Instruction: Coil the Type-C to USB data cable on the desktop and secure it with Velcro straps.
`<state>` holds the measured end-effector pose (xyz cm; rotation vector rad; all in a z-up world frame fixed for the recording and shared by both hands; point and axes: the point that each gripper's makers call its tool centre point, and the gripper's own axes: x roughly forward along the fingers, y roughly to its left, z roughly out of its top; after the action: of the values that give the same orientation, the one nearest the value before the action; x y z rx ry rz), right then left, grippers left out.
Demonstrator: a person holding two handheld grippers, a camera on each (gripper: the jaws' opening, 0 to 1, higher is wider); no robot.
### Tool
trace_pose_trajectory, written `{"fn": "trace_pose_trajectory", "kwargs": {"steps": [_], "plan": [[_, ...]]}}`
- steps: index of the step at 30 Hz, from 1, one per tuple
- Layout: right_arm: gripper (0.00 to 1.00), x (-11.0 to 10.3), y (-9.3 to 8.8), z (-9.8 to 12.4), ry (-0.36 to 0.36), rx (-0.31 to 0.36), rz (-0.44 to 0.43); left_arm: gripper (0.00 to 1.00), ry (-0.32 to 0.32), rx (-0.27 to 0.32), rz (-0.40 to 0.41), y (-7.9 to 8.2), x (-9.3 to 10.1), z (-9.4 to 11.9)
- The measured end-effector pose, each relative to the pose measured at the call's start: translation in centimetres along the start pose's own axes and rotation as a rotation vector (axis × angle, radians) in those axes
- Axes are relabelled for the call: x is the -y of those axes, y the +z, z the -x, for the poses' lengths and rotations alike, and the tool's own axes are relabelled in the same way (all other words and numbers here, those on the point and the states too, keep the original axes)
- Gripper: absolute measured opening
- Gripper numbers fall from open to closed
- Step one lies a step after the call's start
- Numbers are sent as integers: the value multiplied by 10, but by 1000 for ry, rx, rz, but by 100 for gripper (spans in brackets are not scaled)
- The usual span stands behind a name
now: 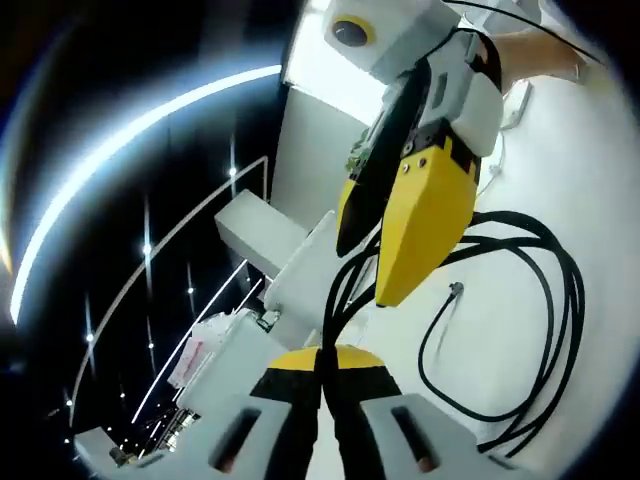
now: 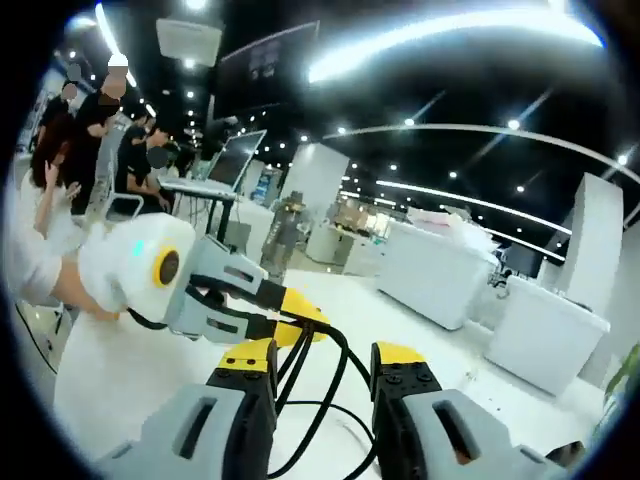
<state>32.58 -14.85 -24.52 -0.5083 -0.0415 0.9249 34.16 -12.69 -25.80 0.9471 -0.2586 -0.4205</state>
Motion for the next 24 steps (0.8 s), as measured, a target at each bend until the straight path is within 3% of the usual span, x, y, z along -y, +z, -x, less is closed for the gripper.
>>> {"fn": "trace_pose_trajectory", "kwargs": {"steps": [5, 9, 19, 24], "plan": [[28, 4, -11, -8, -25, -94, 119, 4, 8, -31, -80, 2, 0, 3], [24, 5, -15, -12, -38, -116, 146, 4, 4, -35, -105, 7, 1, 6], [11, 14, -20, -22, -120, -128, 306, 4, -16, -21, -60, 11, -1, 10], [5, 12, -19, -22, -123, -133, 398, 4, -19, -15, -48, 11, 0, 11]]}}
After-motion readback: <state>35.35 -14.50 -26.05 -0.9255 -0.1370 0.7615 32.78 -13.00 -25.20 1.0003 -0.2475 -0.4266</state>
